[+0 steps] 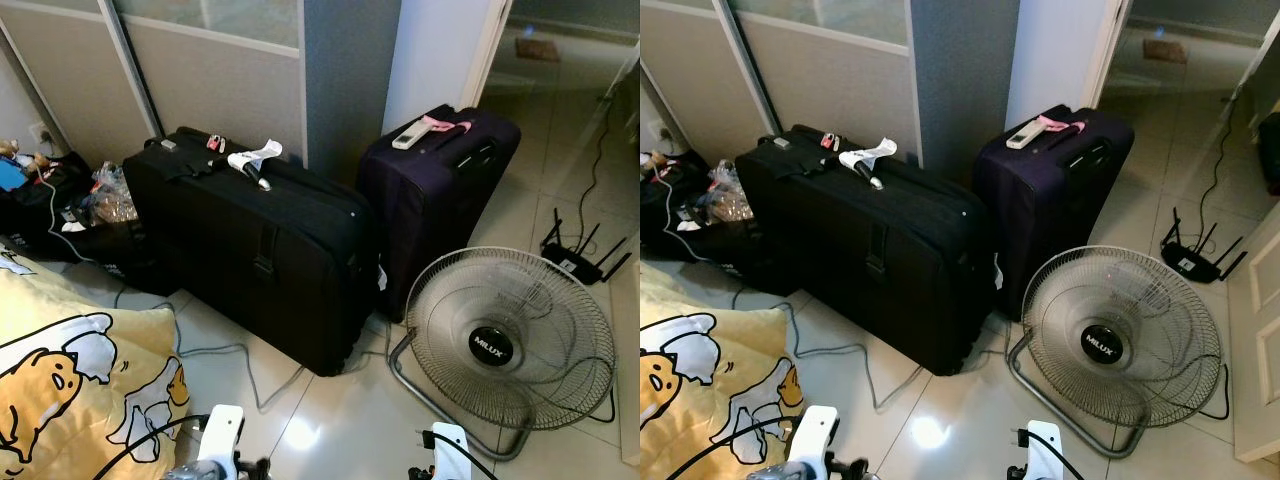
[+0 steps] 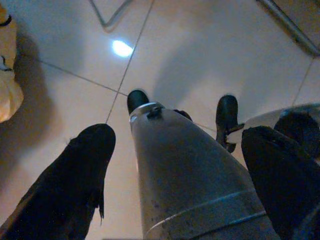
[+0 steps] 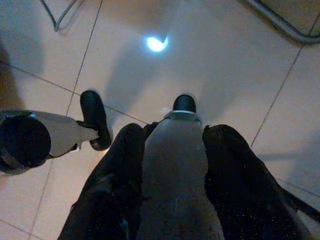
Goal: Clean up the room
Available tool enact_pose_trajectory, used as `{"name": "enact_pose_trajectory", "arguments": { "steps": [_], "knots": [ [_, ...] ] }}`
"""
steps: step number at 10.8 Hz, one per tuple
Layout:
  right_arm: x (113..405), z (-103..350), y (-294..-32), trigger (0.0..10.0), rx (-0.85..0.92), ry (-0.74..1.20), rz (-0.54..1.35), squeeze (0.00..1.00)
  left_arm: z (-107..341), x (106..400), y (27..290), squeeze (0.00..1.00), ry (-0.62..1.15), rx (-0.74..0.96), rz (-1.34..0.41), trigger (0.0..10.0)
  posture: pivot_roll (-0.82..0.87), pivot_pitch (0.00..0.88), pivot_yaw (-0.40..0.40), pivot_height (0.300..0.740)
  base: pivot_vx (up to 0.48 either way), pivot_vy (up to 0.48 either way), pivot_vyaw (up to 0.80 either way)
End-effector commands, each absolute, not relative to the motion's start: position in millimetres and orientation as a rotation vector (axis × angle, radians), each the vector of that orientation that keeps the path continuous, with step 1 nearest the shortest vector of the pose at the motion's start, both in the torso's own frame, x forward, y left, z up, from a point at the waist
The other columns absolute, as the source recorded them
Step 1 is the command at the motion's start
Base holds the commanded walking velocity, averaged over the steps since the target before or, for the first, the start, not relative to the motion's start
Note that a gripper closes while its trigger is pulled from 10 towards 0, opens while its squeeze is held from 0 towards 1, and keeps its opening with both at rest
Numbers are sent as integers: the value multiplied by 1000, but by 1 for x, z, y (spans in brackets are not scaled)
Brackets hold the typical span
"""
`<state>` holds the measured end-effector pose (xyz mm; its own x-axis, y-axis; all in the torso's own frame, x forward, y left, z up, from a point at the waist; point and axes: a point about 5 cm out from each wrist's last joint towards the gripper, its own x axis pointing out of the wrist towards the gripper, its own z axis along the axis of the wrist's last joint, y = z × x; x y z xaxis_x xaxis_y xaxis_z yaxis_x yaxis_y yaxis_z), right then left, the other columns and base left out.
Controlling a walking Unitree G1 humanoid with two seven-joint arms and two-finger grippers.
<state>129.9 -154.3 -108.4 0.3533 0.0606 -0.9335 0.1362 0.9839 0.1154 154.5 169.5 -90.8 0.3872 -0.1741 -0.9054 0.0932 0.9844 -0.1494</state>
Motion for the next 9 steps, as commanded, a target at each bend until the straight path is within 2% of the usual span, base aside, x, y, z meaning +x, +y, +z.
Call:
{"name": "enact_pose_trajectory", "arguments": {
  "steps": [1, 3, 4, 9],
  "knots": [
    [118, -112, -152, 10000, 224, 1255, -83, 0, -91, 154, 173, 0, 1170, -95, -124, 10000, 5, 0, 46, 740, 0, 0, 0],
    [121, -112, -150, 10000, 282, 1246, -124, 0, -96, 147, 167, 0, 1241, -62, -159, 10000, 4, 0, 48, 740, 0, 0, 0],
    [129, -109, -156, 10000, 284, 1248, -119, 0, -102, 134, 171, 0, 1368, -53, -131, 10000, 1, 0, 48, 740, 0, 0, 0],
    [140, -105, -164, 10000, 275, 1266, -102, 0, -102, 134, 166, 0, 1399, -85, -140, 10000, -1, 0, 44, 740, 0, 0, 0]
  ]
}}
